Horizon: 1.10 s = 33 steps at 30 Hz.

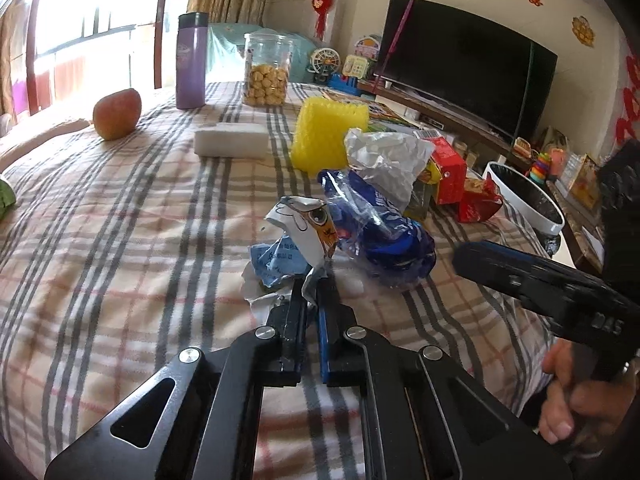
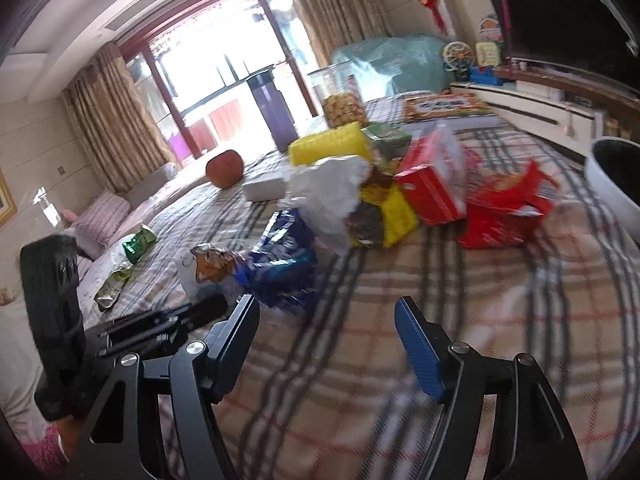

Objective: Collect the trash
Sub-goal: 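Grasp the crumpled wrapper with the left tool while the right tool grasps the blue packet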

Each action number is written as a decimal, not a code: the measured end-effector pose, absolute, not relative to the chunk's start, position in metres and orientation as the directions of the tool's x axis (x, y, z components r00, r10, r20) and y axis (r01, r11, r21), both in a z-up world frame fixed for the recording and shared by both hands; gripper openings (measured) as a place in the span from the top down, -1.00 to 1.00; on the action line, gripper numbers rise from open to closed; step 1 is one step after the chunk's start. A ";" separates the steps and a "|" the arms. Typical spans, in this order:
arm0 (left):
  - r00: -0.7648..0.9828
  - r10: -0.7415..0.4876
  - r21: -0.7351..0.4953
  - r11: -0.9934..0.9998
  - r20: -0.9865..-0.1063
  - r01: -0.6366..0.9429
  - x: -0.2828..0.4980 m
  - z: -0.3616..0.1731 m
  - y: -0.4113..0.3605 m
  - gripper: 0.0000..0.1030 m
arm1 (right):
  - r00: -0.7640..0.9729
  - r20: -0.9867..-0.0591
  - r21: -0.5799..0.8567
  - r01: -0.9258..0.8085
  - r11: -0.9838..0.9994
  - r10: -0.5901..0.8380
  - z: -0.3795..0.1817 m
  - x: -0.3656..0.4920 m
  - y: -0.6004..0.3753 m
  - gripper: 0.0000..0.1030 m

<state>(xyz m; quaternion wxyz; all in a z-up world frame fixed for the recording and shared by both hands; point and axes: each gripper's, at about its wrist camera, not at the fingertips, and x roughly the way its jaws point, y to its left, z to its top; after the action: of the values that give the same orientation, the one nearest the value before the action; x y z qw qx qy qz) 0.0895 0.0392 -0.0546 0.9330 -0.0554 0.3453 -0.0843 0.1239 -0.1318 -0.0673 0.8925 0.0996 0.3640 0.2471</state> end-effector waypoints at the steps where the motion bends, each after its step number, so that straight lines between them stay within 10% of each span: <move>1: 0.751 -0.192 -0.162 0.980 -0.632 0.114 0.088 -0.053 0.041 0.93 | 0.605 -0.603 0.356 -0.380 0.853 0.521 -0.068 0.128 -0.126 -0.38; 6: 0.761 -0.178 -0.156 0.982 -0.624 0.101 0.088 -0.048 0.048 0.94 | 0.552 -0.633 0.353 -0.418 0.837 0.543 -0.077 0.148 -0.098 -0.37; 13: 0.765 -0.186 -0.170 0.980 -0.616 0.101 0.087 -0.040 0.052 0.95 | 0.512 -0.654 0.359 -0.439 0.824 0.557 -0.087 0.153 -0.091 0.35; 33: 0.680 -0.390 -0.183 0.916 -0.621 0.358 0.080 -0.034 -0.065 0.95 | 0.588 -0.622 0.432 -0.294 0.853 0.518 -0.076 0.083 -0.222 0.38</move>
<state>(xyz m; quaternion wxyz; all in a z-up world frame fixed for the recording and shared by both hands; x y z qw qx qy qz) 0.0796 -0.0652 -0.0336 0.9161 -0.0233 0.3443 -0.2040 0.0829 -0.2224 -0.0765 0.8795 0.1430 0.3909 0.2307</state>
